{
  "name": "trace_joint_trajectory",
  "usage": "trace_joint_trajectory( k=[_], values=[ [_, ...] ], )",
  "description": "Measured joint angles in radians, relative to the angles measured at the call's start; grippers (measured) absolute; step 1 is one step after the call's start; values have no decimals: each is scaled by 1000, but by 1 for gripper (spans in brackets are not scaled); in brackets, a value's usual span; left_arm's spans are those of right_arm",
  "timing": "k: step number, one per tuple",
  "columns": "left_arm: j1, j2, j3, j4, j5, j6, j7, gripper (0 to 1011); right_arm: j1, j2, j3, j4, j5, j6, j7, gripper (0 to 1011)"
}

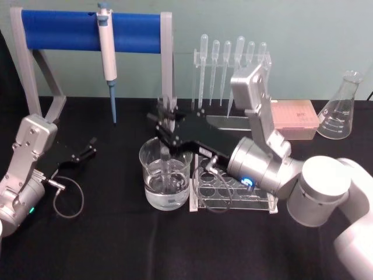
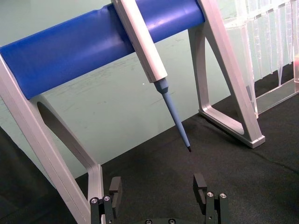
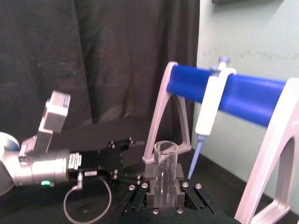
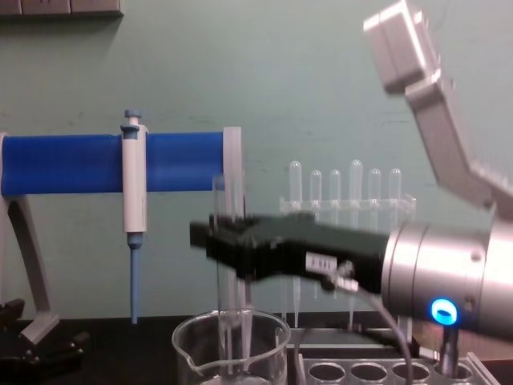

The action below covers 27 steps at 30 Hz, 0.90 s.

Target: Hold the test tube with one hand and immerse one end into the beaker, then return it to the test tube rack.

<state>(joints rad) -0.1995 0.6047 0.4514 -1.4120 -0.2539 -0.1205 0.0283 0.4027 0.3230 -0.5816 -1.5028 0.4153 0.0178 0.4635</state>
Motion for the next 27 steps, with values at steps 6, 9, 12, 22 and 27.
trace_joint_trajectory(
  k=[6,9,12,22,27],
  values=[
    [0,0,0,0,0,0,0,1000,-35,-15,4,33,-20,-37,-1,224],
    [0,0,0,0,0,0,0,1000,-49,-22,11,50,-28,-54,-3,224],
    [0,0,0,0,0,0,0,1000,-57,-28,17,63,-38,-65,-4,224],
    [0,0,0,0,0,0,0,1000,-68,-45,34,85,-56,-78,4,224],
    [0,0,0,0,0,0,0,1000,-70,-46,38,85,-58,-78,5,224]
  ],
)
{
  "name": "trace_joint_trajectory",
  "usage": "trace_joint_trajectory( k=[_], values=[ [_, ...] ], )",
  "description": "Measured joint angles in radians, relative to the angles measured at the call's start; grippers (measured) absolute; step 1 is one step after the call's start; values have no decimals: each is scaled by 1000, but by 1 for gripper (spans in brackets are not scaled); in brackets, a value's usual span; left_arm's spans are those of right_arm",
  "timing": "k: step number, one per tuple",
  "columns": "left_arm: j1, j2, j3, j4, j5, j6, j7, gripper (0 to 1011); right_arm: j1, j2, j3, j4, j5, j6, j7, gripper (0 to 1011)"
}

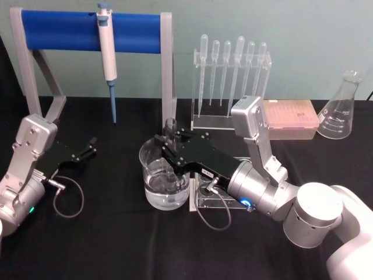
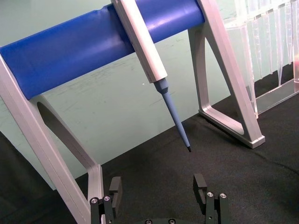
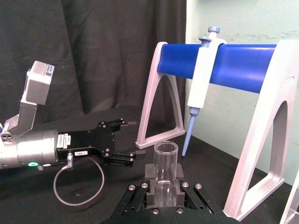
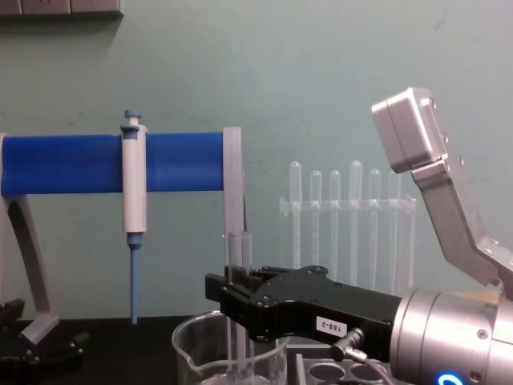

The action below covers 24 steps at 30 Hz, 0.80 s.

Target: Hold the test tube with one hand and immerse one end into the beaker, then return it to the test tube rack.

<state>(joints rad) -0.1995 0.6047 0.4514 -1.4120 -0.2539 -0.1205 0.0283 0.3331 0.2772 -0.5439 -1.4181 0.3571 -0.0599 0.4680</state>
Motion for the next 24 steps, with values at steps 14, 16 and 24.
trace_joint_trajectory(
  k=[14,16,24],
  values=[
    [0,0,0,0,0,0,0,1000,1,1,-2,-1,2,0,0,224],
    [0,0,0,0,0,0,0,1000,1,1,-2,-1,2,0,0,224],
    [0,0,0,0,0,0,0,1000,1,2,-3,-1,3,0,0,224]
  ],
)
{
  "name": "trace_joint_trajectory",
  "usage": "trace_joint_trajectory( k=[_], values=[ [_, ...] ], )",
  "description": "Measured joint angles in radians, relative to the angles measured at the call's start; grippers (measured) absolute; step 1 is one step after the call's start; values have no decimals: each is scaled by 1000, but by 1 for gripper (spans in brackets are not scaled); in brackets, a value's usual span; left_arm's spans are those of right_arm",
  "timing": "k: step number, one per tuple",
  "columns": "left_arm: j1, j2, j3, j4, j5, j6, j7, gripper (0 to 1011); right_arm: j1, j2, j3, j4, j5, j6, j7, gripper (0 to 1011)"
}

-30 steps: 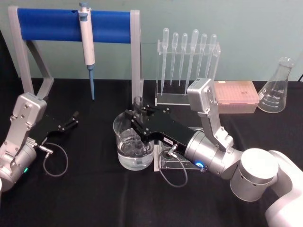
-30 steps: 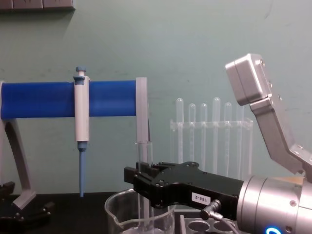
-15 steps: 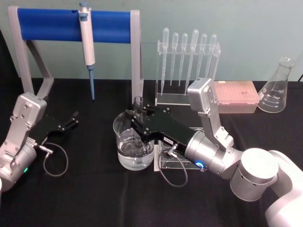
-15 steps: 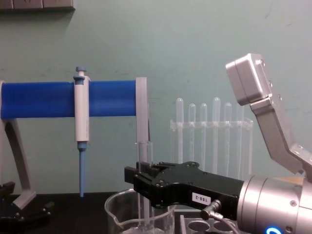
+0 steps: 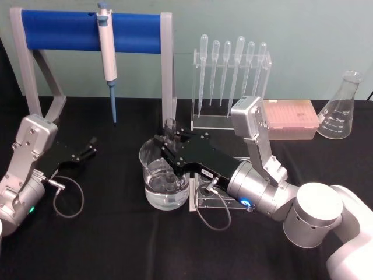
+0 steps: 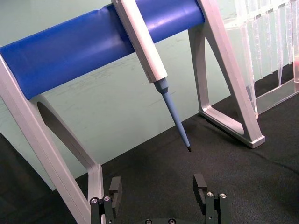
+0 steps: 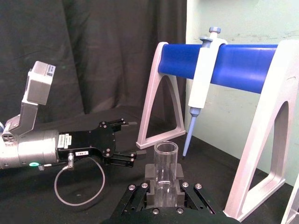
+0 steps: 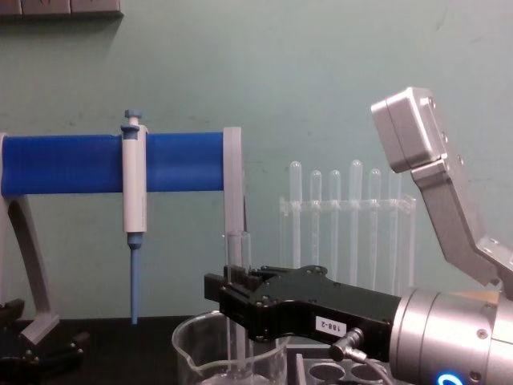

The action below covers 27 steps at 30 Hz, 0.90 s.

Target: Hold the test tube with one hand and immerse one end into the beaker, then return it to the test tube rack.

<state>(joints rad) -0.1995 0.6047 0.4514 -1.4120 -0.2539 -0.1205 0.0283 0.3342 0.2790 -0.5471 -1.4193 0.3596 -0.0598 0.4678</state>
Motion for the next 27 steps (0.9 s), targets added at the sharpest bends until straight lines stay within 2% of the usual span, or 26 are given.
trace_joint_trajectory(
  k=[27],
  values=[
    [0,0,0,0,0,0,0,1000,0,0,0,0,1,0,0,224]
  ],
)
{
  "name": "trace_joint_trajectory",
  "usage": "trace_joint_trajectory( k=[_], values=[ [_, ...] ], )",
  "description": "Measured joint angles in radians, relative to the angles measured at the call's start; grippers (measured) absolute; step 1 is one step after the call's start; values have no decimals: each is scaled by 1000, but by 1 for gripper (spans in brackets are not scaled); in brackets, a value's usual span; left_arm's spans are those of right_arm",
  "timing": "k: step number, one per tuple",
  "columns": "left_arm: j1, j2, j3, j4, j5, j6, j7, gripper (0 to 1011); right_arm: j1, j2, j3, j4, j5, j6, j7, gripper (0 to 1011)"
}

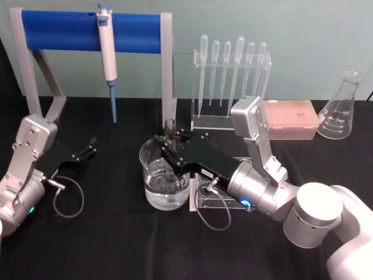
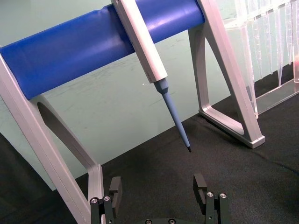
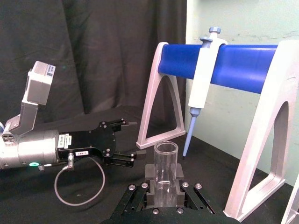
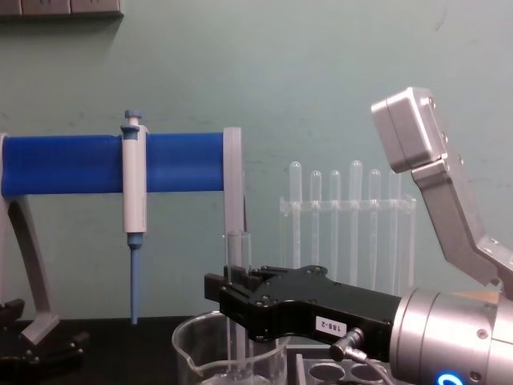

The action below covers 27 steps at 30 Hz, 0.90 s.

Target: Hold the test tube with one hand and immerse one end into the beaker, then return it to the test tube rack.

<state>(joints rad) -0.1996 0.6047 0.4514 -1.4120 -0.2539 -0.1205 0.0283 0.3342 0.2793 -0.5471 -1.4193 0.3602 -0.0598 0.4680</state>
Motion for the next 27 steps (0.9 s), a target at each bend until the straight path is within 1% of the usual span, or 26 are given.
trace_joint_trajectory(
  k=[27],
  values=[
    [0,0,0,0,0,0,0,1000,0,0,0,0,0,0,0,224]
  ],
)
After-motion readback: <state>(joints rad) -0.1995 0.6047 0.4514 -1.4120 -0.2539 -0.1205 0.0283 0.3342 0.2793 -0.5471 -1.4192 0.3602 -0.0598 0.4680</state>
